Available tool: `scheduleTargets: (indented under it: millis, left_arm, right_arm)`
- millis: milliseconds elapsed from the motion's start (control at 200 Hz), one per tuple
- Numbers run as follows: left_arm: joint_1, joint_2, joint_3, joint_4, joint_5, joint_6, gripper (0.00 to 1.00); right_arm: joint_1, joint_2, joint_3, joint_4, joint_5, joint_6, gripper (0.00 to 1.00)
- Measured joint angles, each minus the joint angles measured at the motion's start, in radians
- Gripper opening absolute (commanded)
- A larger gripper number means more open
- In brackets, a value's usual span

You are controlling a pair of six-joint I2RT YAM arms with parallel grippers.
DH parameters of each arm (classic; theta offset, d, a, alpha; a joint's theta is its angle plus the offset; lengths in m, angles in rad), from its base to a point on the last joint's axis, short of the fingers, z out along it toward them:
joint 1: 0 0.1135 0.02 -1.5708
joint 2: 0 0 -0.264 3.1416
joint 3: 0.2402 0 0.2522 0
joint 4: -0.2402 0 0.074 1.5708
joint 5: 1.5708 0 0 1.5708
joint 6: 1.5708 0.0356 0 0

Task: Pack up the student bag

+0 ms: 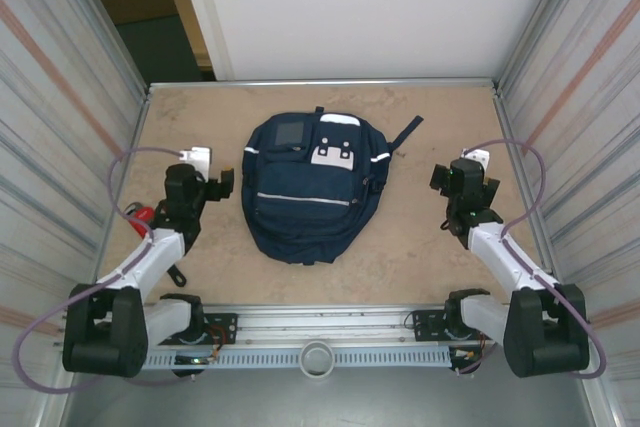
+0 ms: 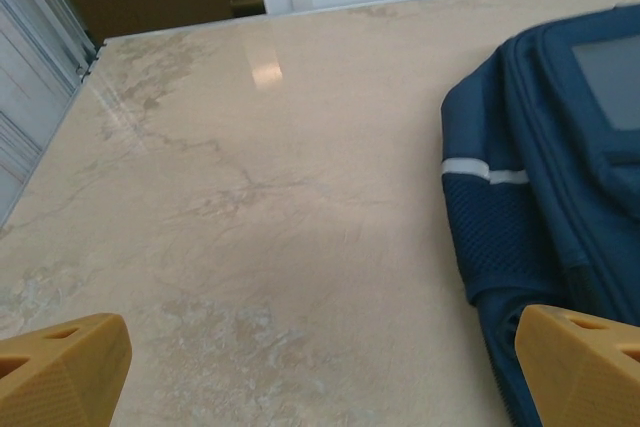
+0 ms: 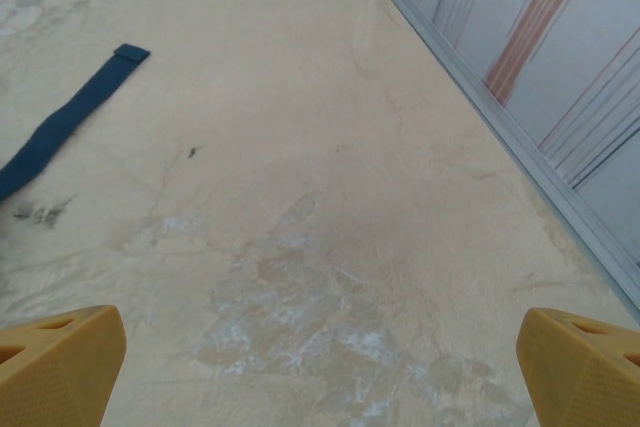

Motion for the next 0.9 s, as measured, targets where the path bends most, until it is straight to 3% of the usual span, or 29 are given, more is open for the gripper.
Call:
scheduleTargets:
  millis: [466, 646, 902]
  left_arm:
    - [0.013, 0.072, -0.068, 0.175, 0.011, 0.040, 0.99]
    - [0.077, 0.188, -0.079, 0.269, 0.105, 0.014, 0.99]
    - [0.079, 0.371, -0.088, 0.439, 0.214, 0.005, 0.99]
  right_arm:
    - [-0.005, 0.036, -0.074, 0.187, -0.024, -0.050, 0.99]
    - [-0.027, 0.100, -0.096, 0.277, -0.081, -0.063, 0.99]
    - [-0.050, 0.216, -0.134, 0.435, -0.227, -0.090, 0.99]
